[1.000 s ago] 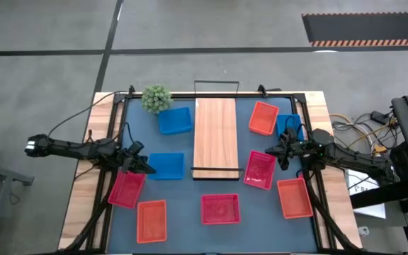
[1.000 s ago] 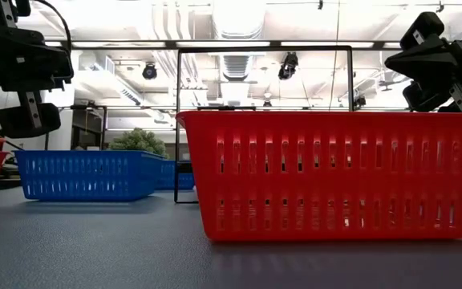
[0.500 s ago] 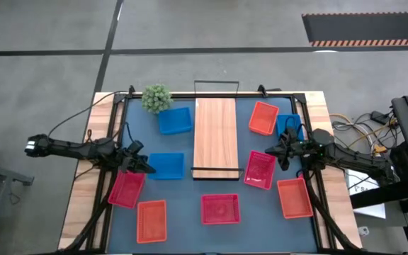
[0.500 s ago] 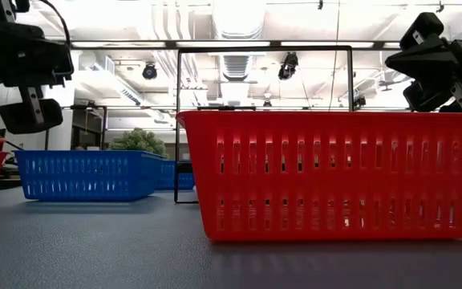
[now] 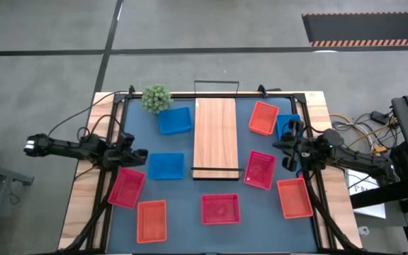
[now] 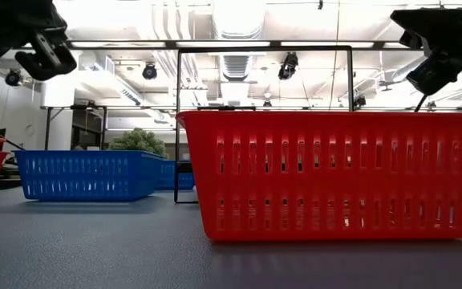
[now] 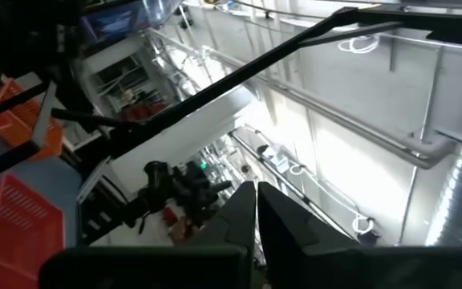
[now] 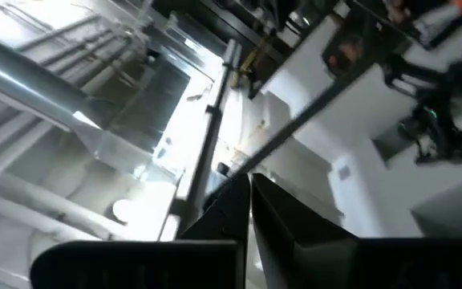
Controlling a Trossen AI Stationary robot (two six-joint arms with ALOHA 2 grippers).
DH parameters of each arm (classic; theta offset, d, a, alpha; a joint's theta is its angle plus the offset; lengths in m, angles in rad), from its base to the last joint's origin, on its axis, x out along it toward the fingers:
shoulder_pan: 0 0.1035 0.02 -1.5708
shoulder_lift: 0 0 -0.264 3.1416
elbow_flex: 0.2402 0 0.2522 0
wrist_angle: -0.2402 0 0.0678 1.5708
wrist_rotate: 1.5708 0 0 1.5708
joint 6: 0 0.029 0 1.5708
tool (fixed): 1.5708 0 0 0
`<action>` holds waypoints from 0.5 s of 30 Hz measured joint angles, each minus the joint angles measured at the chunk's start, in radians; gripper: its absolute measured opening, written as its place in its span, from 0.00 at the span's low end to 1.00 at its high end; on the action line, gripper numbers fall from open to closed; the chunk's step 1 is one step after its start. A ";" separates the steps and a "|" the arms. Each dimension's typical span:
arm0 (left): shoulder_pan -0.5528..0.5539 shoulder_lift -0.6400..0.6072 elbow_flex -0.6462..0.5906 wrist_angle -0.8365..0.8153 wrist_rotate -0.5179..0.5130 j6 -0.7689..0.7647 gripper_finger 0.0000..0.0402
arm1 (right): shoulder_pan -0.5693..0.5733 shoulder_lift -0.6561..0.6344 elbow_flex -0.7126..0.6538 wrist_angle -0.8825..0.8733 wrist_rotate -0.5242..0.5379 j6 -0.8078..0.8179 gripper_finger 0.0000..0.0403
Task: Stack baskets on shelf by color
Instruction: Put the top left blue bin on the shelf
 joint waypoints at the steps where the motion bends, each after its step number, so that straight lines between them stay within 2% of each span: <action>1: 0.000 0.002 0.000 0.001 0.000 0.000 0.00 | 0.000 0.005 0.000 -0.010 0.007 -0.035 0.02; 3: 0.000 0.006 0.000 -0.001 0.000 0.000 0.00 | 0.000 0.018 0.000 -0.023 -0.042 -0.160 0.02; 5: 0.000 0.010 0.000 -0.001 0.001 0.000 0.00 | 0.000 0.028 0.000 -0.023 -0.133 -0.351 0.02; 7: 0.000 0.013 0.000 -0.001 0.001 0.000 0.00 | 0.002 0.040 0.000 -0.025 -0.181 -0.532 0.02; 11: 0.000 0.013 0.000 -0.001 0.001 0.000 0.00 | 0.003 0.075 0.000 -0.089 -0.138 -0.828 0.02; 15: 0.000 0.011 0.000 0.000 0.001 0.000 0.00 | 0.003 0.107 0.000 -0.136 -0.133 -1.041 0.02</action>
